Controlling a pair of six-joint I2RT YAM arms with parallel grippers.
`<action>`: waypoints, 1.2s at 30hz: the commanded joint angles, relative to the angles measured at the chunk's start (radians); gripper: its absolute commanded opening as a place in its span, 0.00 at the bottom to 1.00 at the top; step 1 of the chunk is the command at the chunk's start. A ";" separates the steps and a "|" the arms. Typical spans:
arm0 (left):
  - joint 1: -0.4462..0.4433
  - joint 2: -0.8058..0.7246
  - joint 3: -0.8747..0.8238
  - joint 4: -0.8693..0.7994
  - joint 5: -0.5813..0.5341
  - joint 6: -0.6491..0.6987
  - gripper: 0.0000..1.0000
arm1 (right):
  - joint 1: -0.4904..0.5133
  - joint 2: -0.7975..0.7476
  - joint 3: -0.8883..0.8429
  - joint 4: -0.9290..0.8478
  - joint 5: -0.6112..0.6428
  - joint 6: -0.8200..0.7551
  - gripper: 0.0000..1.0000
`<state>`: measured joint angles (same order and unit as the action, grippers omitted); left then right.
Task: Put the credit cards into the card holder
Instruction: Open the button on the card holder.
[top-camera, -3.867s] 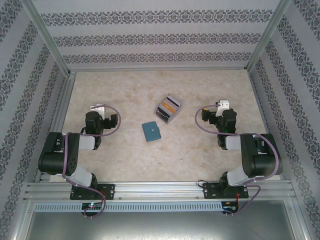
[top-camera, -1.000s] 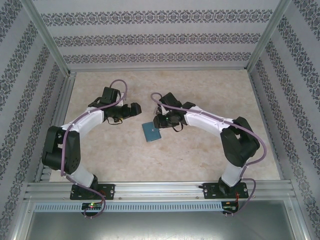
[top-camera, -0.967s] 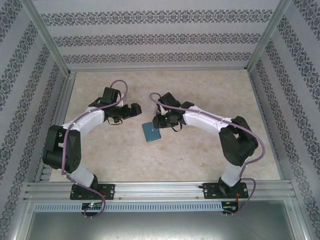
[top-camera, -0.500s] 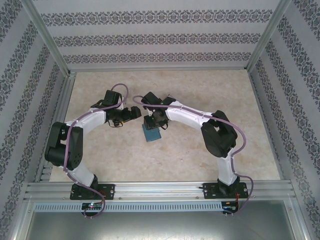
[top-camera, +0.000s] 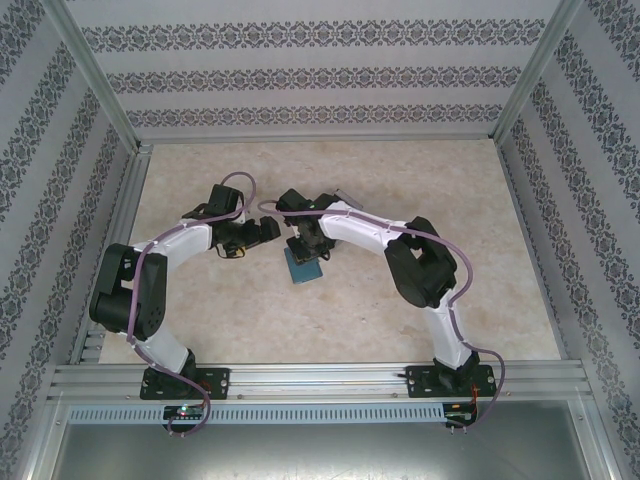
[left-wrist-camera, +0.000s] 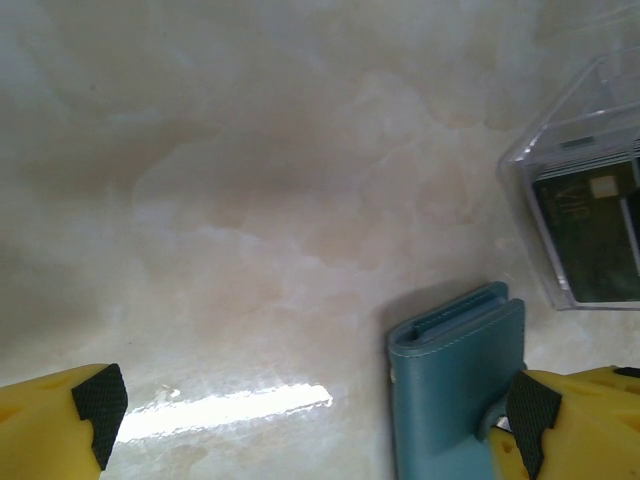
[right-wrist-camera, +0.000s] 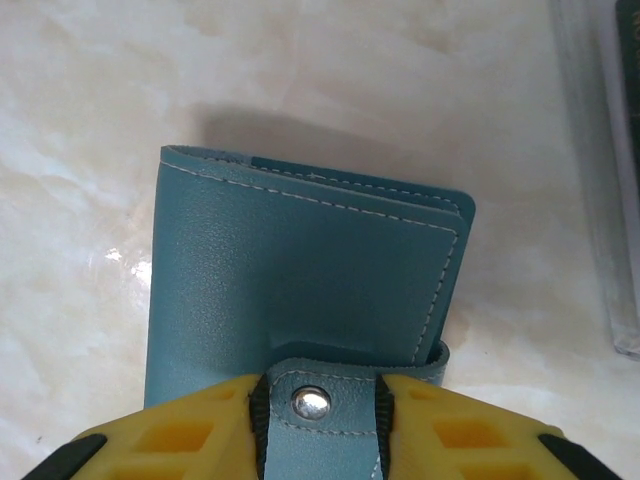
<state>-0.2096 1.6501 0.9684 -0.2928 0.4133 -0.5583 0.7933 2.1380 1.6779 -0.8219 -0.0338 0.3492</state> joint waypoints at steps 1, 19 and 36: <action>-0.002 -0.015 -0.003 0.007 -0.027 -0.021 0.99 | 0.014 0.028 0.033 -0.047 0.035 -0.027 0.37; -0.003 -0.005 0.003 0.018 -0.013 -0.038 0.99 | 0.021 0.061 0.039 -0.054 0.060 -0.045 0.40; -0.004 0.026 0.019 0.018 0.008 -0.032 0.99 | 0.030 0.070 -0.001 -0.010 0.045 -0.062 0.14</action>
<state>-0.2096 1.6604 0.9672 -0.2920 0.4103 -0.5846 0.8162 2.1754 1.7065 -0.8509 0.0181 0.2852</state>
